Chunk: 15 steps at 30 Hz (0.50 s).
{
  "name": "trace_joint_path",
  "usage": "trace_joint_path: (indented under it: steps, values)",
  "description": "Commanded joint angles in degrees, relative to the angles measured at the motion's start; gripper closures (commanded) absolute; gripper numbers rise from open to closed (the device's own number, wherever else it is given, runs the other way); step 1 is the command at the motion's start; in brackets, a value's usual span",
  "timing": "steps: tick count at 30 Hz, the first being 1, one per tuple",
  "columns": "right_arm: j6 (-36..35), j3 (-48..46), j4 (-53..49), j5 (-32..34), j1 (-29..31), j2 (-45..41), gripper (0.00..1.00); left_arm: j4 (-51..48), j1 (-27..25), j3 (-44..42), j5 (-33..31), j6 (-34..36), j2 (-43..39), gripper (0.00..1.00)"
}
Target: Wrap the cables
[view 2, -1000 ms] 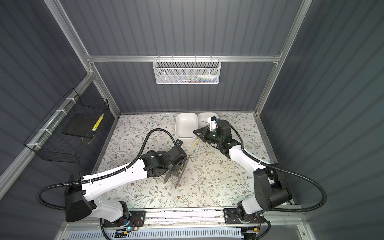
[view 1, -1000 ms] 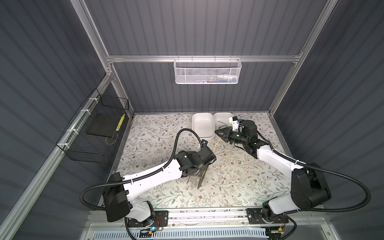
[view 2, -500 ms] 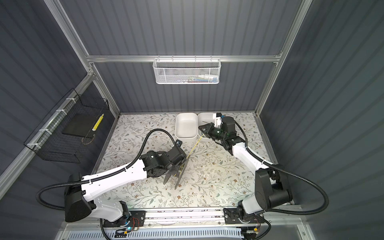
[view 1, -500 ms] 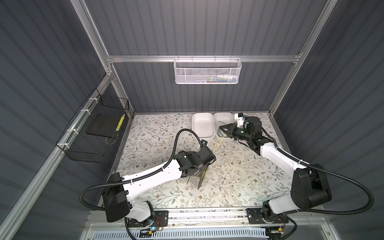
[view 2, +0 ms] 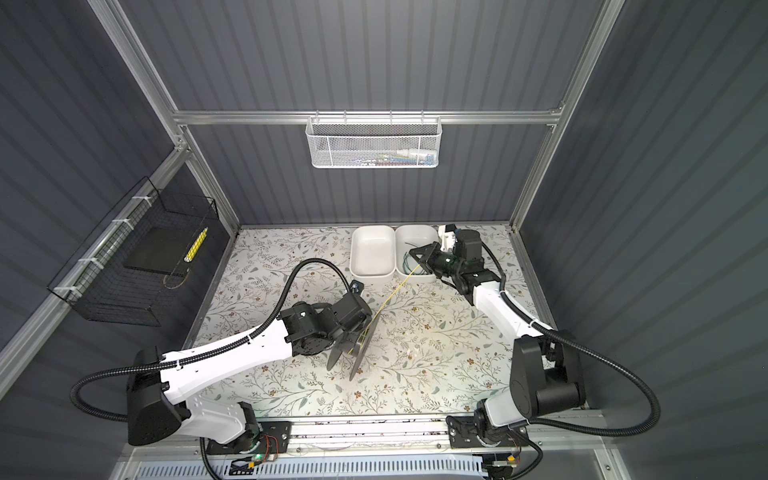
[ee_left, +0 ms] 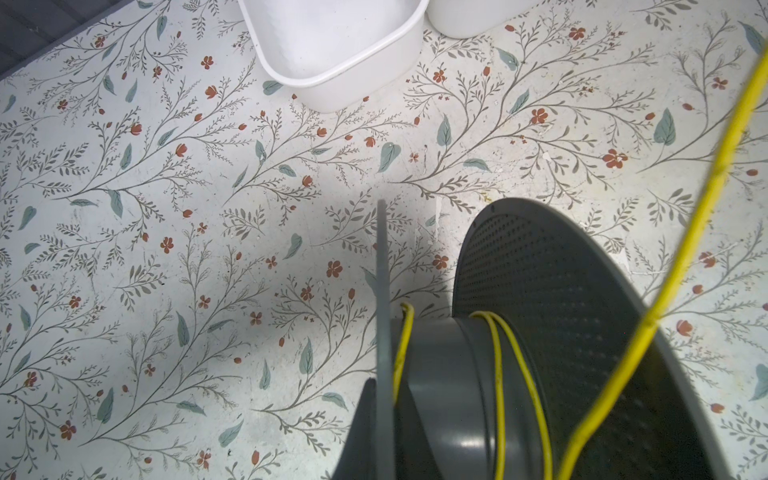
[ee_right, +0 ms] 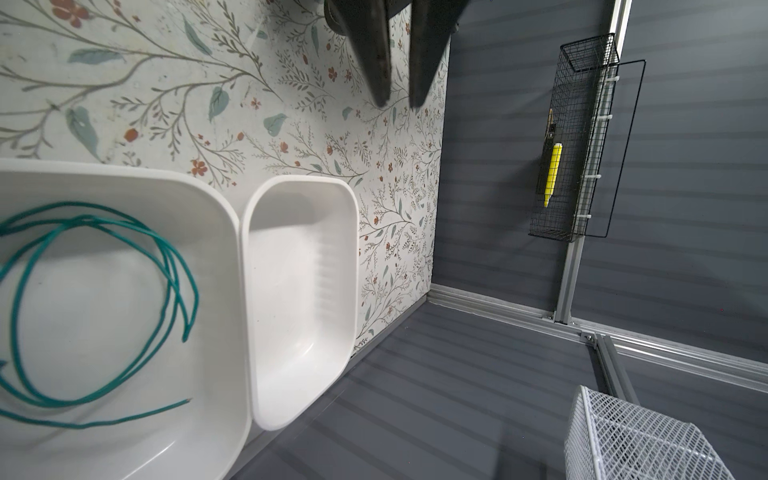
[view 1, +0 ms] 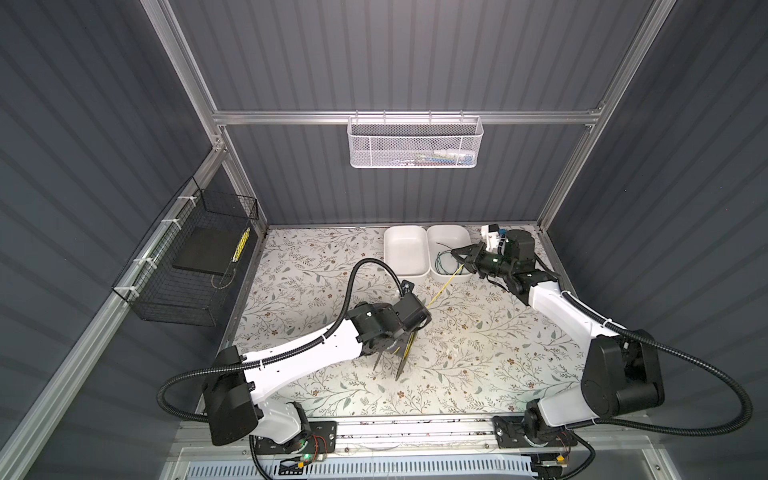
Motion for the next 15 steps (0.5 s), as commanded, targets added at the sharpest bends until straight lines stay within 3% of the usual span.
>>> trace_joint_path:
  steps: [1, 3, 7, 15]
  values:
    - [-2.3, 2.9, -1.1, -0.7, -1.9, -1.0, 0.87, -2.5, -0.4, 0.1, 1.0, -0.3, -1.3, 1.00]
    - [-2.5, 3.3, -1.5, -0.9, -2.4, -0.9, 0.88, -2.3, -0.4, 0.2, 1.2, -0.2, -1.1, 1.00]
    - [-3.1, 4.4, -2.2, -1.4, -2.8, -0.6, 1.00, -2.2, -0.4, 0.4, 1.5, 0.1, -0.6, 1.00]
    - [-7.8, 11.3, -7.8, -0.4, -4.1, 2.0, 1.00, -4.1, -0.5, 1.0, 2.3, 1.9, -1.8, 1.00]
